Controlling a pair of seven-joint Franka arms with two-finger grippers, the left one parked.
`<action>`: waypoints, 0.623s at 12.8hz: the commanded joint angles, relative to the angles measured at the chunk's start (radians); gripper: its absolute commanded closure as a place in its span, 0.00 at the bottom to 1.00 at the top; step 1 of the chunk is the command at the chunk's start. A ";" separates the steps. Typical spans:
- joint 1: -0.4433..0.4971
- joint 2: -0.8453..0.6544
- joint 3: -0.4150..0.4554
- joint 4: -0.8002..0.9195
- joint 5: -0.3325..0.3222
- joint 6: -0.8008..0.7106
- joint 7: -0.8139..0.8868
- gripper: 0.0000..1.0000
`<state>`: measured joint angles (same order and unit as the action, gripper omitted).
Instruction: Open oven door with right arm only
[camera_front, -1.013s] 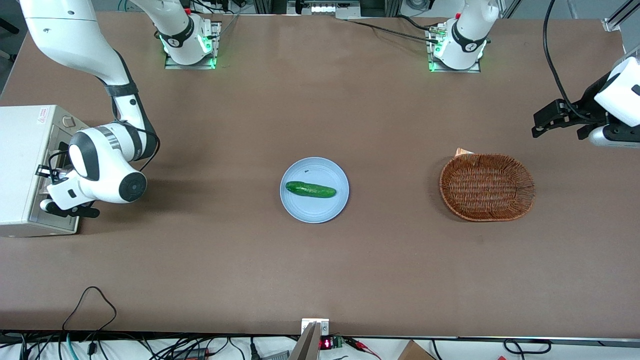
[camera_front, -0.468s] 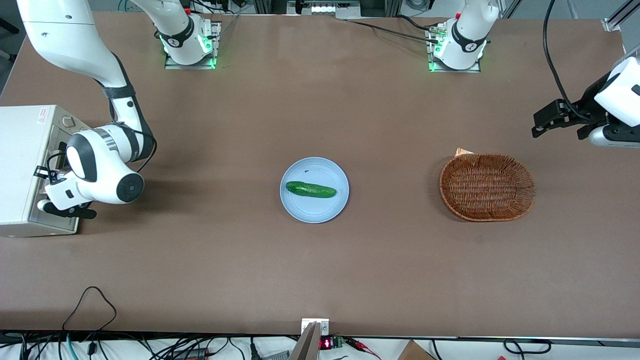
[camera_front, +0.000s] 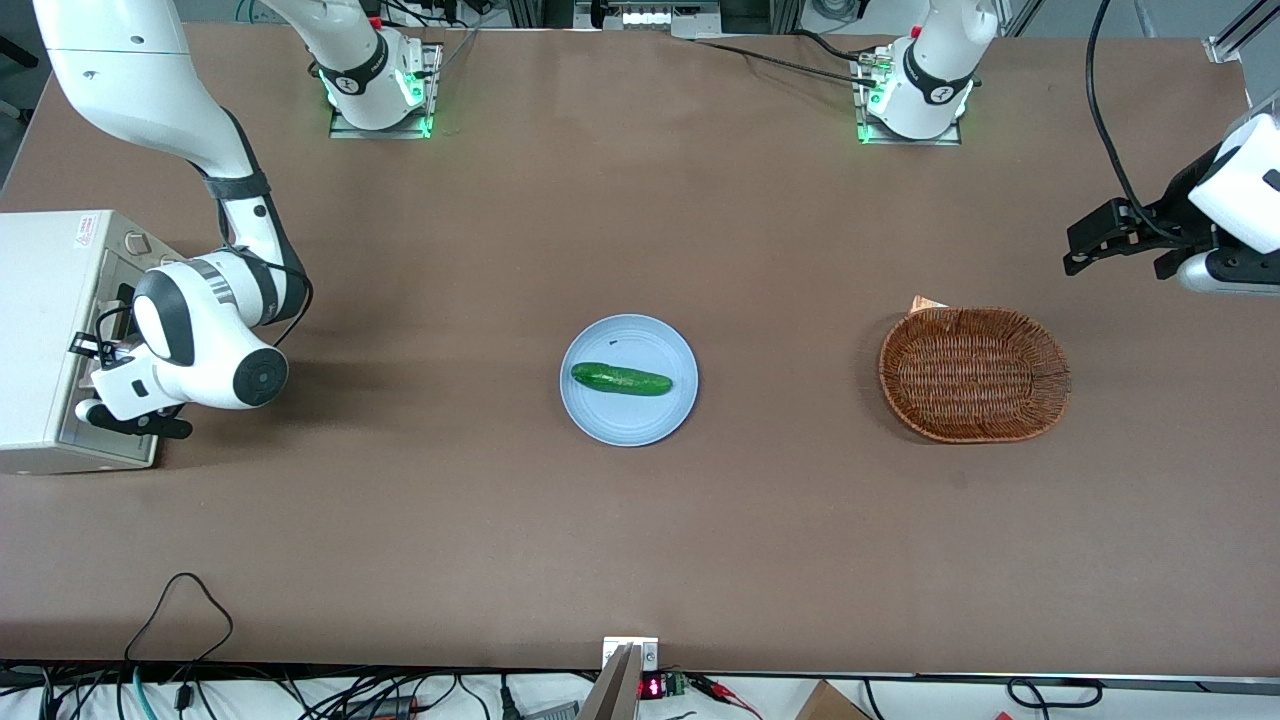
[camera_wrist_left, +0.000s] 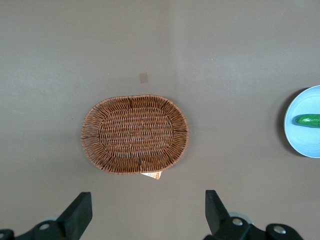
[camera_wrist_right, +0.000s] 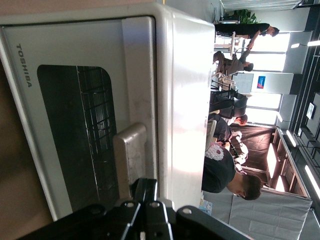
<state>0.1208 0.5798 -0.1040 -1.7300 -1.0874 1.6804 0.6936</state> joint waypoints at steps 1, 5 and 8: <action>0.008 -0.003 0.010 -0.003 0.084 0.015 0.018 0.98; 0.043 -0.003 0.010 0.006 0.162 0.018 0.018 0.98; 0.063 0.011 0.012 0.006 0.199 0.019 0.018 0.98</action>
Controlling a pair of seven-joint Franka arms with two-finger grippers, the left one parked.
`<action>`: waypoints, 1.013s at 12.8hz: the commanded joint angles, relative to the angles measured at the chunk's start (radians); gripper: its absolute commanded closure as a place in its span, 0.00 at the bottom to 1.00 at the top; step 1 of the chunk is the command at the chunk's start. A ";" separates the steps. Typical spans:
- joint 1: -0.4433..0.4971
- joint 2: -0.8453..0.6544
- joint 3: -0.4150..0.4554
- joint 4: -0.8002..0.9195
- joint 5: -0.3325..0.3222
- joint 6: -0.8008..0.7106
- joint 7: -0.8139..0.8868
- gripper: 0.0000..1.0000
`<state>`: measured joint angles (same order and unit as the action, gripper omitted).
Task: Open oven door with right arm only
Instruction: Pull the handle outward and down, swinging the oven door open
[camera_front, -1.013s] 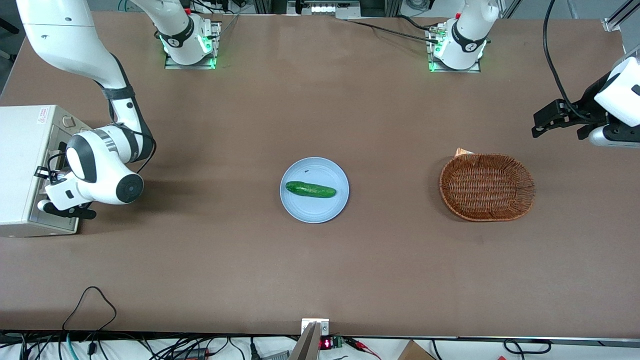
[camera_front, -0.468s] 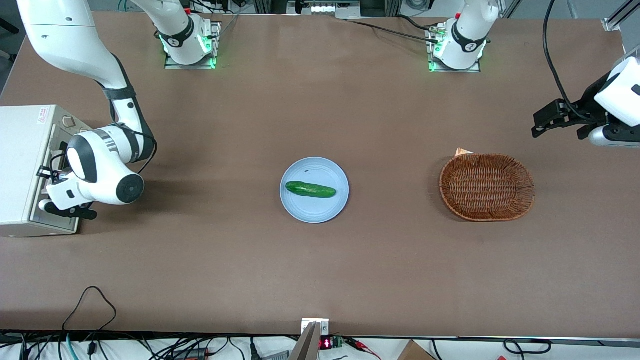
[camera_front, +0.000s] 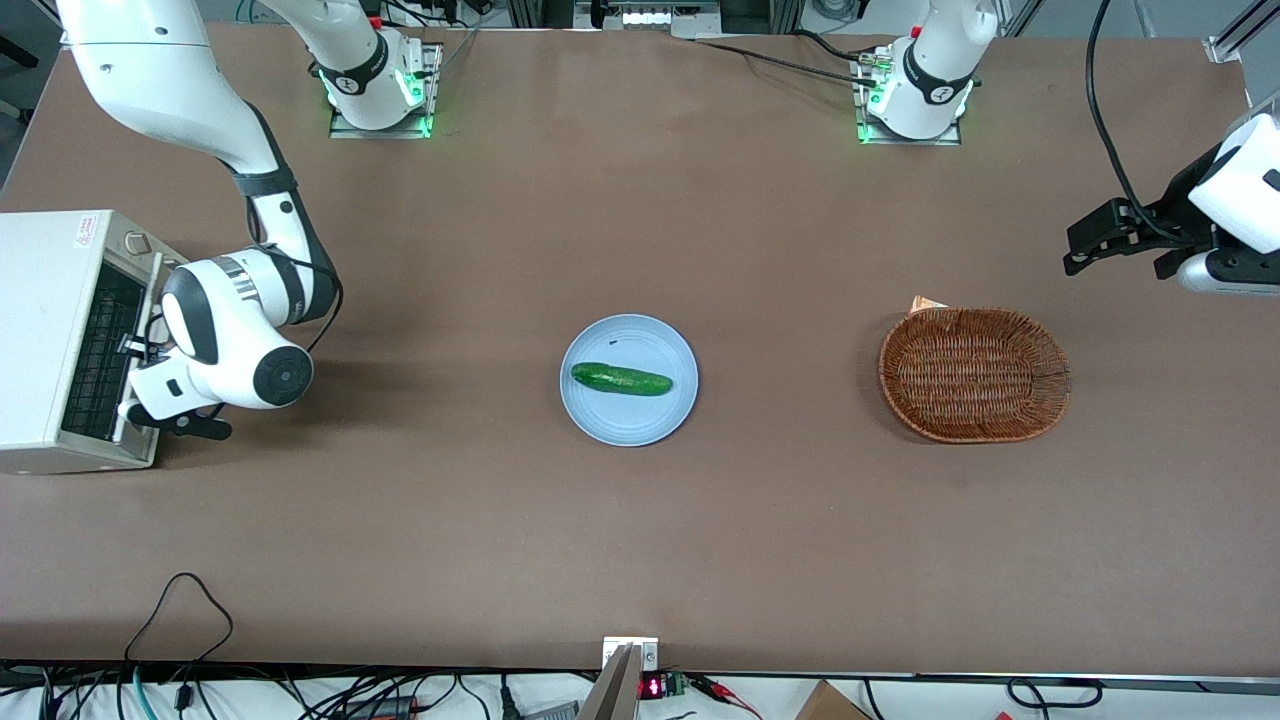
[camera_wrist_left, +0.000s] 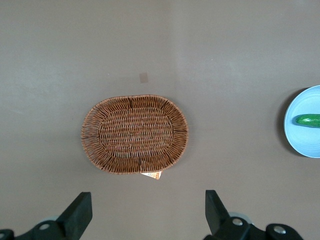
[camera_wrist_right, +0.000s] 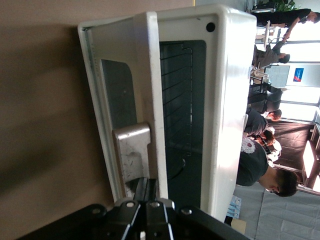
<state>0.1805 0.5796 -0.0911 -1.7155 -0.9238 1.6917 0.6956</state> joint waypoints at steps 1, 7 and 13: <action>0.014 0.025 -0.001 -0.010 0.039 0.016 0.016 0.98; 0.040 0.083 -0.001 -0.009 0.079 0.060 0.007 0.98; 0.047 0.158 0.017 0.004 0.080 0.078 0.001 0.98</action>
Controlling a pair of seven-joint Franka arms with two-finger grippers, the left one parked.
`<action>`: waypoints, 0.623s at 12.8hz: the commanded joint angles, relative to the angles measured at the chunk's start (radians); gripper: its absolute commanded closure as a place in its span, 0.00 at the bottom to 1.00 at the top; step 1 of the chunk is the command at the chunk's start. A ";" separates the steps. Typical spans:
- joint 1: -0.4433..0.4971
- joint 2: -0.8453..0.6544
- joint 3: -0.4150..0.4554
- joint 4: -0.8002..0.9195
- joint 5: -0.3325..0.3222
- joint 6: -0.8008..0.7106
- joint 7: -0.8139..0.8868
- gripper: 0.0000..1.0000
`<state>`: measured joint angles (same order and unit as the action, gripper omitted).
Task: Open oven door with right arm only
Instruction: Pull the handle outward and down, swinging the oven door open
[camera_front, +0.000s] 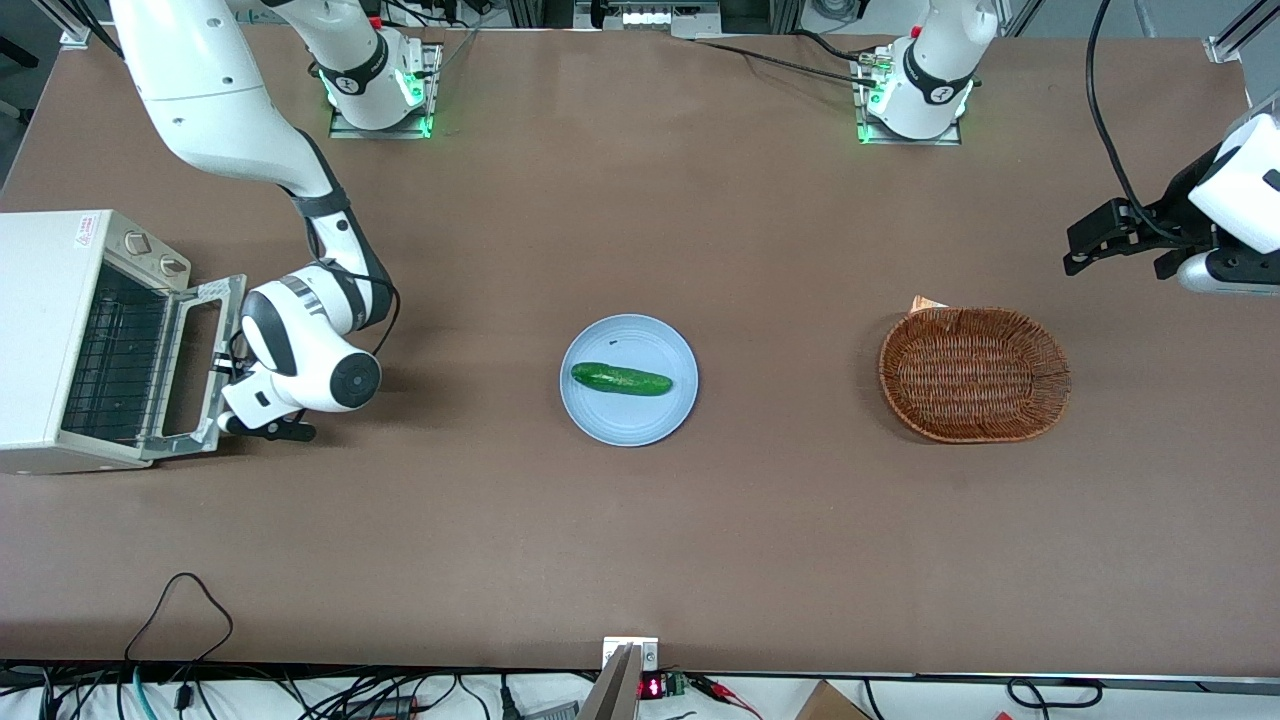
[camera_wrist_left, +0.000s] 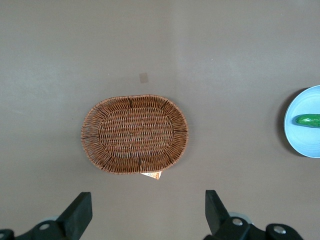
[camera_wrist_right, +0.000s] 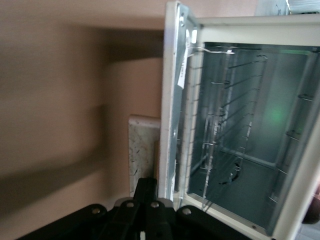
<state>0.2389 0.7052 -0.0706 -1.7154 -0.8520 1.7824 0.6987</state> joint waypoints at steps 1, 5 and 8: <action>-0.012 0.046 -0.003 0.004 0.008 -0.005 -0.001 0.98; -0.012 0.051 -0.001 0.005 0.011 -0.001 -0.004 0.98; -0.010 0.066 0.000 0.004 0.045 0.021 -0.005 0.98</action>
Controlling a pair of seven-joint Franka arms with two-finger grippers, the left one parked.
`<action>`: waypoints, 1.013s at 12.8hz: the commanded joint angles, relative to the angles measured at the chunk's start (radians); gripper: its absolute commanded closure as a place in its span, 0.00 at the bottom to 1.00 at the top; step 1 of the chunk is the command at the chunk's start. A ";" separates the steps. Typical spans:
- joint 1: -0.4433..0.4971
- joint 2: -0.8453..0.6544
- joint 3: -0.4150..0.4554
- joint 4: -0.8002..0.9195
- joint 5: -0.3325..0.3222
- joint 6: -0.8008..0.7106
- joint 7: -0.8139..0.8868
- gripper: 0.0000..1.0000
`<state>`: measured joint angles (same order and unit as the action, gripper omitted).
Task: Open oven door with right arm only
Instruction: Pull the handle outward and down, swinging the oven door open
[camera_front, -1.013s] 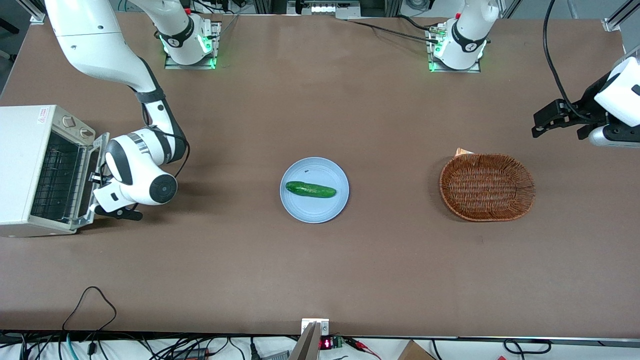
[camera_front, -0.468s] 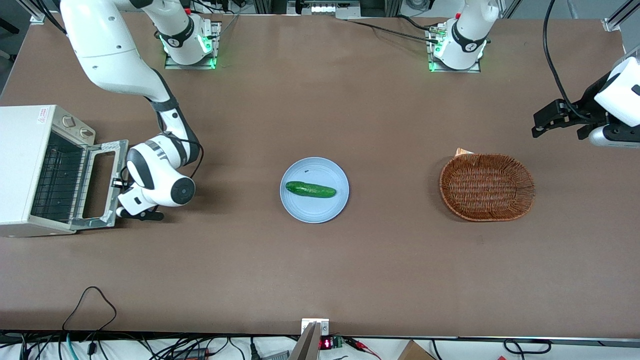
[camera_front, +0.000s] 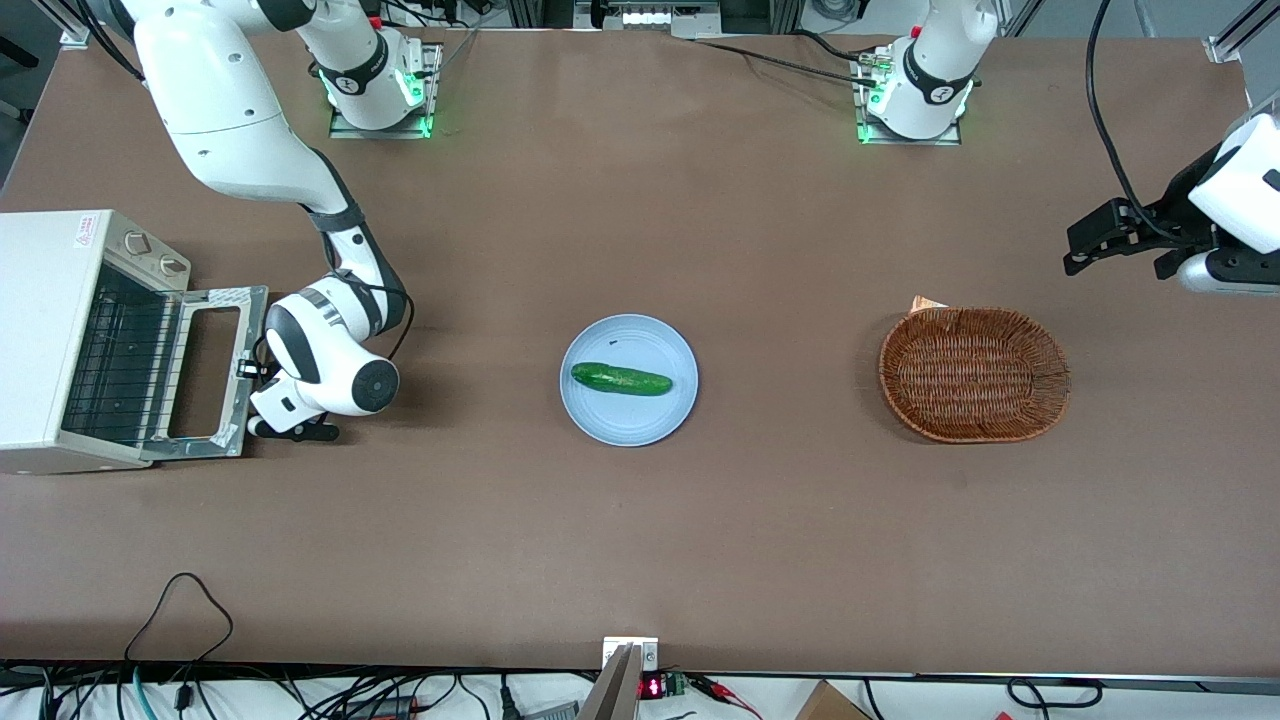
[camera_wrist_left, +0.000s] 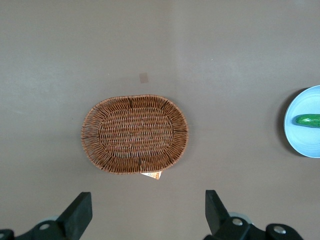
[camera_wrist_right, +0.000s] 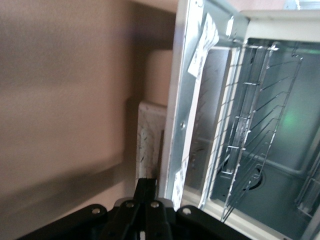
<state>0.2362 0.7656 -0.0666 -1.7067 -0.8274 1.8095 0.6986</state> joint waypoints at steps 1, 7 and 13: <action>-0.008 0.006 -0.002 -0.005 0.024 -0.002 -0.010 0.98; 0.005 -0.003 -0.001 0.018 0.145 -0.007 -0.068 0.98; -0.021 -0.124 -0.009 0.143 0.488 -0.113 -0.290 0.01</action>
<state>0.2327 0.6862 -0.0786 -1.5855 -0.4080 1.7375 0.4613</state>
